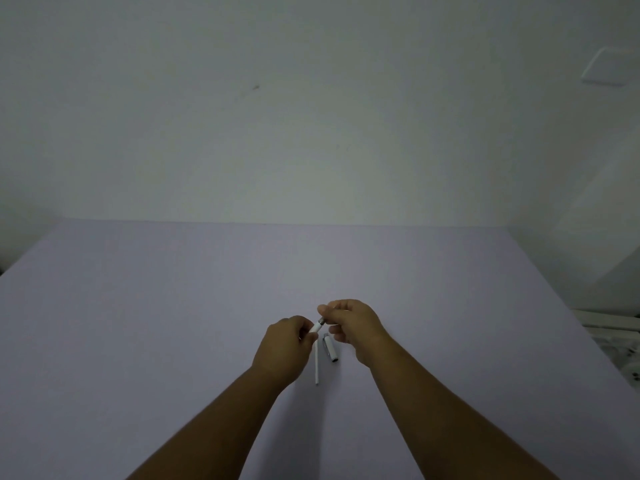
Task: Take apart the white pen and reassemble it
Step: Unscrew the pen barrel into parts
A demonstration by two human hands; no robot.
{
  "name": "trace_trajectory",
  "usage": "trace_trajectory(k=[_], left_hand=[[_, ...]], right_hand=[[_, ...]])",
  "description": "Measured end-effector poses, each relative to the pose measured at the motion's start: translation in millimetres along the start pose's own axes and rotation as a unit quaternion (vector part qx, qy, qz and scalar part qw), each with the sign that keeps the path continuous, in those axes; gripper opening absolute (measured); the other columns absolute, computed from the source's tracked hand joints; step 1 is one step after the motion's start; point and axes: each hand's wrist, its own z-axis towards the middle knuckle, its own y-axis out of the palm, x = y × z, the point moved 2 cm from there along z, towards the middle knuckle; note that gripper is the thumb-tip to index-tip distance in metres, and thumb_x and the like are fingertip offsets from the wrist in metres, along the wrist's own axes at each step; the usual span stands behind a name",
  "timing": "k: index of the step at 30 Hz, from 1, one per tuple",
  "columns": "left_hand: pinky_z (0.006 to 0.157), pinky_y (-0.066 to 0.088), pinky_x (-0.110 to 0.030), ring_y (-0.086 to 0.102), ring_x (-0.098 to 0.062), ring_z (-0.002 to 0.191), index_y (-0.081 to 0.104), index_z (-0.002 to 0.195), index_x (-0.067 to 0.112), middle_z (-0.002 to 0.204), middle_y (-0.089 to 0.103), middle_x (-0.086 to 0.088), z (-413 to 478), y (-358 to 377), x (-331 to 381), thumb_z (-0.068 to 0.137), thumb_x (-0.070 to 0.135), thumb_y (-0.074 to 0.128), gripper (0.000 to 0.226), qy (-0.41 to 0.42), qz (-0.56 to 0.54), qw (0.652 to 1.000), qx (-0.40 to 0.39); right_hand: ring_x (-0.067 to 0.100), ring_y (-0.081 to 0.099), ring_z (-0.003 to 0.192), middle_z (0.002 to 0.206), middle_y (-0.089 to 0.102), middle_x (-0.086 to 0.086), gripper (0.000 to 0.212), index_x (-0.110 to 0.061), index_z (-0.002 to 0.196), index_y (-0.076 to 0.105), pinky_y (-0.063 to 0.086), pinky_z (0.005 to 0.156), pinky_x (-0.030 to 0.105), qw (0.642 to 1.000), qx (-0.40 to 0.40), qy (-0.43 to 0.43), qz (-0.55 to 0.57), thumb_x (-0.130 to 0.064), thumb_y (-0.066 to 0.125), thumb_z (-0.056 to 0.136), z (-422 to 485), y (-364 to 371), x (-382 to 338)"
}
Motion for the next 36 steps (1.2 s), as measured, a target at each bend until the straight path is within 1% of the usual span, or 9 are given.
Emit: trace_trajectory(k=[5,9,12,15,20,24,29,33,36], left_hand=[[0.052,0.031,-0.009,0.053,-0.012,0.071,0.064,0.099,0.012,0.095,0.068,-0.005,-3.0,-0.9,-2.8,0.091,0.025,0.056,0.018,0.000,0.002,1.000,0.000],[0.053,0.033,-0.009,0.054,-0.011,0.070,0.065,0.098,0.012,0.094,0.068,-0.004,-3.6,-1.8,-2.9,0.091,0.025,0.056,0.017,0.003,0.001,1.000,0.003],[0.053,0.034,-0.009,0.054,-0.012,0.071,0.065,0.098,0.012,0.094,0.068,-0.005,-4.1,-1.3,-2.3,0.091,0.025,0.056,0.017,0.004,0.002,1.000,0.001],[0.053,0.033,-0.009,0.054,-0.012,0.071,0.065,0.097,0.012,0.093,0.068,-0.005,-4.9,-1.6,-3.2,0.091,0.025,0.056,0.017,0.003,0.000,1.000,0.003],[0.053,0.032,-0.009,0.053,-0.011,0.071,0.064,0.098,0.012,0.094,0.067,-0.004,-5.8,-1.0,-3.8,0.091,0.024,0.056,0.016,0.008,-0.003,1.000,0.006],[0.053,0.031,-0.009,0.053,-0.011,0.071,0.065,0.098,0.012,0.094,0.067,-0.004,-5.7,-0.7,-4.9,0.091,0.025,0.056,0.017,0.003,-0.001,1.000,0.008],[0.053,0.031,-0.008,0.053,-0.010,0.072,0.065,0.100,0.013,0.095,0.067,-0.003,-5.1,-0.4,-5.1,0.091,0.025,0.056,0.018,0.003,-0.004,1.000,0.008],[0.052,0.030,-0.008,0.052,-0.011,0.072,0.064,0.099,0.012,0.095,0.067,-0.004,-4.6,0.0,-5.4,0.091,0.025,0.055,0.018,0.002,0.002,1.000,0.005],[0.053,0.032,-0.009,0.053,-0.012,0.071,0.064,0.098,0.013,0.094,0.067,-0.004,-4.0,0.3,-7.1,0.091,0.025,0.055,0.017,-0.003,0.001,1.000,0.005]], right_hand=[[0.018,0.063,0.081,0.089,0.069,0.007,0.029,-0.014,0.106,0.059,0.050,0.076,0.029,0.998,-0.028,-0.019,0.047,0.002,0.059,0.081,0.2,0.8,-0.3],[0.015,0.058,0.071,0.078,0.065,0.002,0.018,-0.009,0.090,0.066,0.051,0.070,0.026,1.000,-0.014,-0.005,-0.026,-0.025,0.070,0.081,-0.3,2.8,1.8],[0.015,0.057,0.073,0.076,0.065,0.001,0.007,-0.018,0.076,0.067,0.050,0.073,0.028,0.999,-0.020,-0.022,-0.040,-0.016,0.065,0.083,-0.8,4.1,3.6],[0.022,0.062,0.089,0.091,0.068,0.006,0.014,-0.018,0.090,0.068,0.050,0.084,0.033,0.999,-0.047,-0.015,0.000,-0.008,0.062,0.083,-0.8,4.8,3.7],[0.013,0.052,0.062,0.074,0.059,0.002,0.019,-0.013,0.075,0.064,0.049,0.062,0.024,0.999,0.001,0.007,-0.048,-0.030,0.068,0.082,-3.7,4.5,3.6],[0.014,0.052,0.067,0.078,0.063,0.003,0.011,-0.019,0.081,0.068,0.047,0.069,0.027,0.999,-0.044,-0.006,0.000,-0.009,0.063,0.084,-4.0,4.7,4.2],[0.014,0.053,0.065,0.076,0.061,0.002,0.018,-0.013,0.076,0.064,0.050,0.063,0.025,0.999,0.008,0.030,-0.023,-0.029,0.069,0.081,-2.8,4.6,3.6],[0.013,0.052,0.069,0.081,0.064,0.002,0.011,-0.019,0.081,0.068,0.047,0.069,0.027,0.999,-0.038,0.000,-0.001,-0.012,0.062,0.085,-3.5,3.8,4.1],[0.014,0.053,0.075,0.090,0.065,0.003,0.006,-0.020,0.088,0.068,0.048,0.071,0.027,0.999,-0.050,0.014,0.004,-0.017,0.064,0.084,-3.7,3.3,4.0]])
